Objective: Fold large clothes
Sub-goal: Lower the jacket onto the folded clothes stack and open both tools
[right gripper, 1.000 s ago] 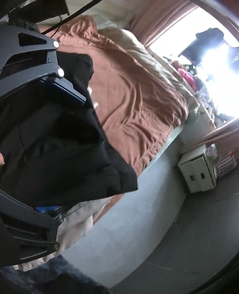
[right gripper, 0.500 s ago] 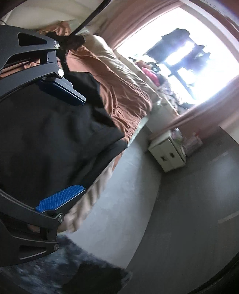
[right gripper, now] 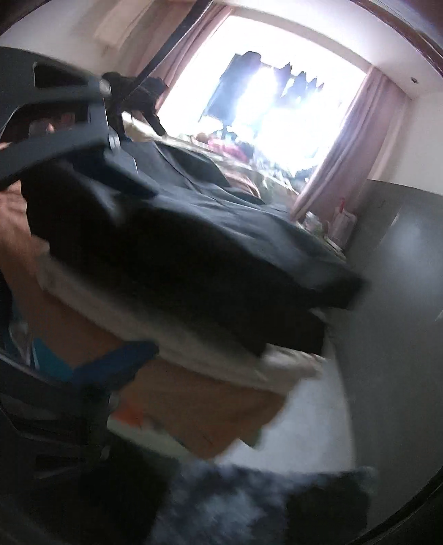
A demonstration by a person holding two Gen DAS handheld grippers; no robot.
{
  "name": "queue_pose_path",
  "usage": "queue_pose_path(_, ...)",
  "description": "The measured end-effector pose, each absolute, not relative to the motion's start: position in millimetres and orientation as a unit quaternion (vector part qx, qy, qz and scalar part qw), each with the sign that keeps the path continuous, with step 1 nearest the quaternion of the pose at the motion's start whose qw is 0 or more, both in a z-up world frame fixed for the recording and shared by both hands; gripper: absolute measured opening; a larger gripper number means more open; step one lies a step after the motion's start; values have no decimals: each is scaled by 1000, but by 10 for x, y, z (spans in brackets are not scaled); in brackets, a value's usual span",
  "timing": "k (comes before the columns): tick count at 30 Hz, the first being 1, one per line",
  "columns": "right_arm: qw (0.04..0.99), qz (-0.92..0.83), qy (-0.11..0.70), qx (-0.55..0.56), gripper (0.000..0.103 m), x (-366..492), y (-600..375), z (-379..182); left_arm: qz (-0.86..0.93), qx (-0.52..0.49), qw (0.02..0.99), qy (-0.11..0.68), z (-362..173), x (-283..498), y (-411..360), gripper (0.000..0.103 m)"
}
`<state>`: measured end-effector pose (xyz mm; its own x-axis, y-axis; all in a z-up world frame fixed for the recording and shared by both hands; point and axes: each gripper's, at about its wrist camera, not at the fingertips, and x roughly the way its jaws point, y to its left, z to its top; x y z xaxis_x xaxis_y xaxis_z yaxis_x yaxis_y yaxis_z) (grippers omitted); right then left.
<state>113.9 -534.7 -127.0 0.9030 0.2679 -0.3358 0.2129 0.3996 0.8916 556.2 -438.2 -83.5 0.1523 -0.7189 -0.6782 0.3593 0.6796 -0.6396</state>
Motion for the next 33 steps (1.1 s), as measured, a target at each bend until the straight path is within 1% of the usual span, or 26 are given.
queue_pose_path(1,801,28,216,557,37,1182,-5343,-1298,-362,-156,741,543,-828,5575,-4430,80)
queue_pose_path(4,805,11,204,557,29,1207,-5357,-1232,-359,-154,743,544,-840,5628,-4448,80)
queue_pose_path(7,810,1,193,553,25,1147,-5440,-1125,-349,-157,750,540,-822,5727,-4452,80)
queue_pose_path(12,814,-1,193,548,24,1119,-5469,-1017,-347,-146,760,530,-771,5903,-4573,80)
queue_pose_path(17,805,-18,188,563,24,1142,-5292,-1116,-361,-130,766,516,-714,6051,-4780,80)
queue_pose_path(22,809,-34,188,556,24,872,-5121,-1128,-350,-131,770,517,-707,6002,-4657,80)
queue_pose_path(25,810,-34,189,554,24,981,-5096,-1108,-348,-125,770,521,-743,5884,-4532,80)
queue_pose_path(29,816,-38,197,543,24,1493,-4868,-1019,-344,-135,760,536,-868,5751,-4373,80)
queue_pose_path(33,805,-28,212,553,25,1587,-4927,-1067,-339,-129,765,532,-822,5576,-4212,80)
